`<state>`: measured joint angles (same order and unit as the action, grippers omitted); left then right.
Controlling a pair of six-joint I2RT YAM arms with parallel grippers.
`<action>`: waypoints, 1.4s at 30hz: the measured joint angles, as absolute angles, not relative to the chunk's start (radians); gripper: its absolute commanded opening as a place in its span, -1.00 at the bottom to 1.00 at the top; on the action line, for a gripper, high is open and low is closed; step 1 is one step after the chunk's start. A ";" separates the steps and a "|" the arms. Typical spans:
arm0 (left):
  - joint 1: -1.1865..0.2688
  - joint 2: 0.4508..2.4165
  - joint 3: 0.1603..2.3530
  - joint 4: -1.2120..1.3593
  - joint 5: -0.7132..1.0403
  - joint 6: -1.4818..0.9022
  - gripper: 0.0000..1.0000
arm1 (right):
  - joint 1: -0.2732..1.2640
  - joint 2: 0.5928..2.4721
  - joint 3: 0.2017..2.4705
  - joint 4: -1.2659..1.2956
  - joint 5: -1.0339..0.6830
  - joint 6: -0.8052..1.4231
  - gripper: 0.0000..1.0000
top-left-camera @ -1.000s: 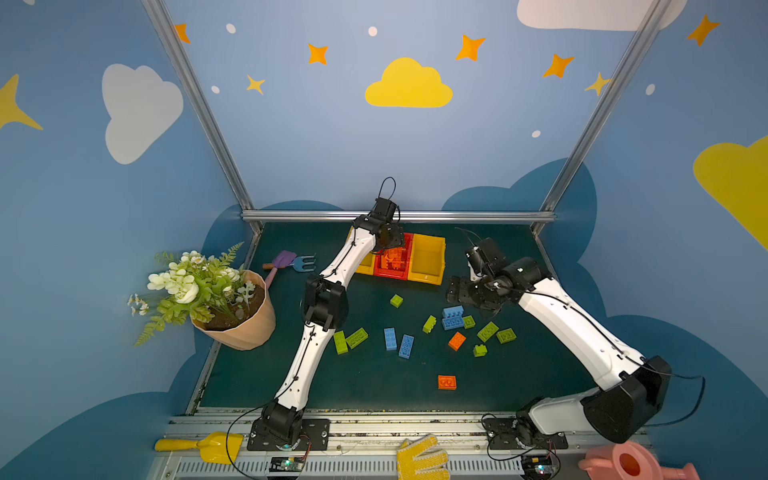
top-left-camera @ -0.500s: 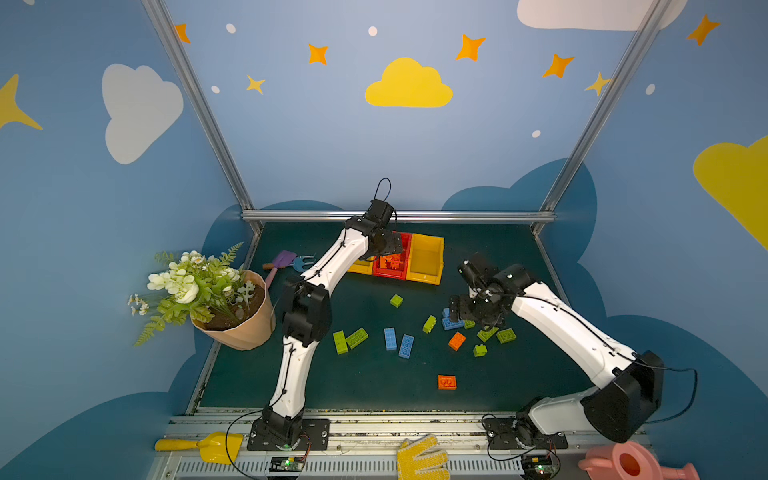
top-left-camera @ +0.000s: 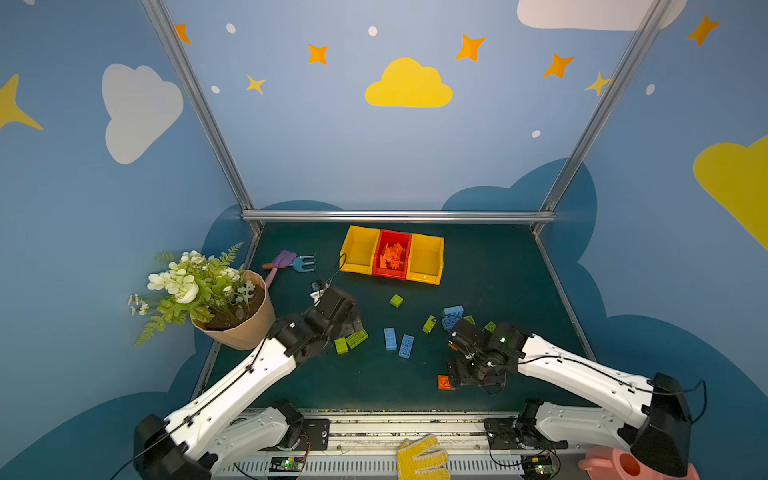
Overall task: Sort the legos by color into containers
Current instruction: 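Grasp the nearest orange 2x2 brick with the right gripper while the left withdraws, then carry the orange 2x2 brick over the red bin with the right gripper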
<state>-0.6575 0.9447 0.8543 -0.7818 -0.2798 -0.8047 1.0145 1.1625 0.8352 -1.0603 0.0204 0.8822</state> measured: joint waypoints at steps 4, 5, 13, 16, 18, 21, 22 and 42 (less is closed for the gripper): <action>-0.658 0.722 0.730 -0.819 -0.308 -0.862 1.00 | 1.071 1.215 0.817 -0.985 0.021 0.944 0.83; -0.659 0.685 0.714 -0.825 -0.310 -0.865 1.00 | 1.072 1.235 0.817 -0.967 0.022 0.956 0.81; -0.659 0.715 0.708 -0.833 -0.304 -0.812 1.00 | 1.075 1.430 0.831 -0.863 0.039 1.018 0.62; -0.659 0.740 0.698 -0.813 -0.290 -0.790 1.00 | 1.075 1.503 0.854 -0.844 0.044 1.029 0.43; -0.658 0.744 0.691 -0.798 -0.278 -0.777 1.00 | 1.075 1.552 0.881 -0.839 0.046 1.034 0.24; -0.654 0.751 0.687 -0.772 -0.264 -0.762 1.00 | 1.075 1.612 0.928 -0.835 0.050 1.037 -0.02; -0.651 0.753 0.684 -0.757 -0.260 -0.755 1.00 | 1.075 1.627 0.938 -0.834 0.051 1.038 -0.10; -0.426 1.110 0.807 -0.588 -0.008 -0.650 1.00 | 0.899 1.717 1.402 -0.990 0.058 0.850 -0.30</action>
<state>-0.4263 1.1103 0.8070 -0.5877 -0.0082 -0.6498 0.8993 1.7168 1.4017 -0.9897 0.0582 0.8505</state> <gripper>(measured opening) 0.998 0.458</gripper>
